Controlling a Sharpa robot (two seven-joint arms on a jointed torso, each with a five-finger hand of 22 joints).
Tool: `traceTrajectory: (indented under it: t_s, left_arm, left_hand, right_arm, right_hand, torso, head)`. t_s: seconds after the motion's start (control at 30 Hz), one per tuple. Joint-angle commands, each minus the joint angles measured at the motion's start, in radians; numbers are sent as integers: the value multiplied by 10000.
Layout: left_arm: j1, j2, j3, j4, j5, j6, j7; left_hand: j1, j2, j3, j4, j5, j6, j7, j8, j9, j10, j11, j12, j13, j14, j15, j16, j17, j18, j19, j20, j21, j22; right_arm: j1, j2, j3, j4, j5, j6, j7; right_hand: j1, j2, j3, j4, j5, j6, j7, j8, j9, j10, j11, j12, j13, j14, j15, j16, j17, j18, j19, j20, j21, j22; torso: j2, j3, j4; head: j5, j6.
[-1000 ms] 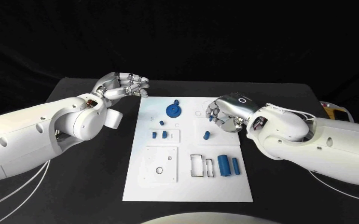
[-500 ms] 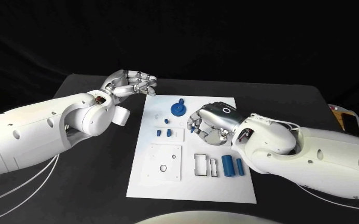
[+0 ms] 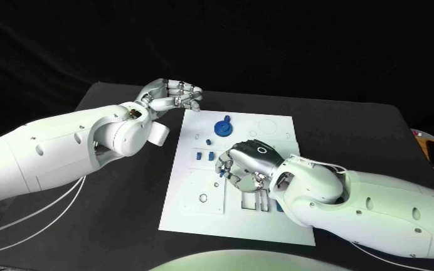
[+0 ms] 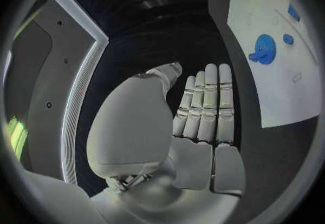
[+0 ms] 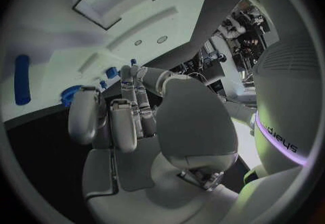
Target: Assemble the parts on the task board
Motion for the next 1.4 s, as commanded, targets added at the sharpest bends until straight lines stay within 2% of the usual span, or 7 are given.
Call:
traceTrajectory:
  t_s: [0.03, 0.17, 0.43, 0.93, 1.4]
  left_arm:
    - [7, 39, 4, 16, 54, 166, 52]
    - [7, 55, 3, 9, 54, 180, 42]
    - [8, 68, 1, -5, 54, 217, 13]
    - [8, 58, -1, -11, 54, 242, -9]
    - [9, 43, -1, -13, 54, 285, -33]
  left_hand:
    - [86, 2, -47, -10, 40, -98, -5, -48, -10, -90, -2, -36, -9, -17, 39, -60, 14, 90, -13, 75, -69, -13]
    - [86, 2, -47, -10, 40, -98, -5, -48, -10, -90, -2, -36, -9, -17, 39, -60, 14, 90, -13, 75, -69, -13]
    - [78, 1, -57, -5, 39, -104, -2, -49, -12, -97, 2, -34, -8, -21, 44, -67, 20, 90, -15, 80, -81, -20]
    - [78, 1, -57, -5, 39, -104, -2, -49, -12, -97, 2, -34, -8, -21, 44, -67, 20, 90, -15, 80, -81, -20]
    - [73, 5, -66, -1, 39, -111, 1, -48, -14, -107, 6, -30, -6, -28, 49, -78, 30, 90, -18, 86, -97, -31]
  right_arm:
    - [-66, 82, -8, -76, -81, 17, 117]
    - [-154, 191, -19, -191, -100, 34, 98]
    - [-336, 342, -30, -301, -117, 87, 85]
    - [-467, 417, -33, -405, -130, 201, 99]
    - [-499, 527, -36, -577, -342, 258, -34]
  right_hand:
    - [-40, 25, -3, -49, -25, 85, 45, 31, 16, 151, -136, -22, 15, 460, -38, 34, -19, -81, -39, 12, -51, 743]
    - [-50, 26, -8, -50, -27, 80, 48, 30, 19, 149, -134, -26, 14, 460, -37, 35, -18, -80, -42, 12, -56, 741]
    - [-66, 25, -18, -51, -32, 74, 51, 30, 24, 145, -131, -32, 12, 457, -36, 30, -31, -75, -54, 13, -78, 730]
    - [-98, 21, -41, -55, -42, 66, 54, 32, 36, 141, -128, -43, 10, 456, -32, 29, -33, -73, -58, 15, -87, 728]
    - [-128, 24, -65, -64, -49, 56, 55, 35, 50, 139, -126, -54, 8, 452, -30, 22, -51, -65, -77, 18, -122, 711]
  torso:
    - [4, 8, 4]
    - [9, 8, -3]
    - [16, 4, 4]
    - [9, -1, 0]
    - [14, 5, -1]
  head:
    - [95, -67]
    - [191, -116]
    - [261, -194]
    - [308, -265]
    - [318, -271]
